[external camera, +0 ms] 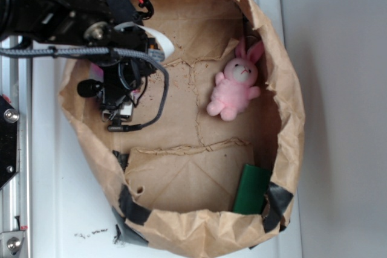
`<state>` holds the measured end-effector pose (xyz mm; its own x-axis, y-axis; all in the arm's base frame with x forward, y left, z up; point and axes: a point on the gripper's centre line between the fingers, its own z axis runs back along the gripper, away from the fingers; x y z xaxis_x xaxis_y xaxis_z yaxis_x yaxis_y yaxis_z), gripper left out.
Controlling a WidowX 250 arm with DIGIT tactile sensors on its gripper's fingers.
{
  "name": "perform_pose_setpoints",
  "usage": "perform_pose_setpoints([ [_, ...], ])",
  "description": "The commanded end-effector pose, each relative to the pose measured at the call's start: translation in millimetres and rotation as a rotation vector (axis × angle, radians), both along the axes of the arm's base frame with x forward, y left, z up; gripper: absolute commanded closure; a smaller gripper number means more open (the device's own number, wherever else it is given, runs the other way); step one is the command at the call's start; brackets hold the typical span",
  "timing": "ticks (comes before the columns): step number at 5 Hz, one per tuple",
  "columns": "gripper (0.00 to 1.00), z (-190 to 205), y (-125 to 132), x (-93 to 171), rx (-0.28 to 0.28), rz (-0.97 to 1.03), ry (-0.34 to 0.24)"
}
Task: Grab the rock.
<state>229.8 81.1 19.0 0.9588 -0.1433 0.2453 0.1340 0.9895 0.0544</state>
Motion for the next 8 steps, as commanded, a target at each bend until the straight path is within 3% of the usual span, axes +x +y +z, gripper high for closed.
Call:
perform_pose_setpoints([
  [1, 1.00, -1, 3, 7, -0.001, 0.027, 0.015],
  [2, 1.00, 10, 10, 12, -0.013, 0.052, -0.005],
  [3, 1.00, 29, 21, 22, -0.051, 0.094, 0.010],
  [4, 1.00, 63, 21, 30, -0.082, 0.157, -0.009],
  [5, 1.00, 93, 12, 43, -0.108, 0.226, -0.043],
  [6, 1.00, 127, 2, 61, -0.112, 0.283, -0.033],
  [8, 1.00, 159, -42, 57, -0.106, 0.398, -0.004],
])
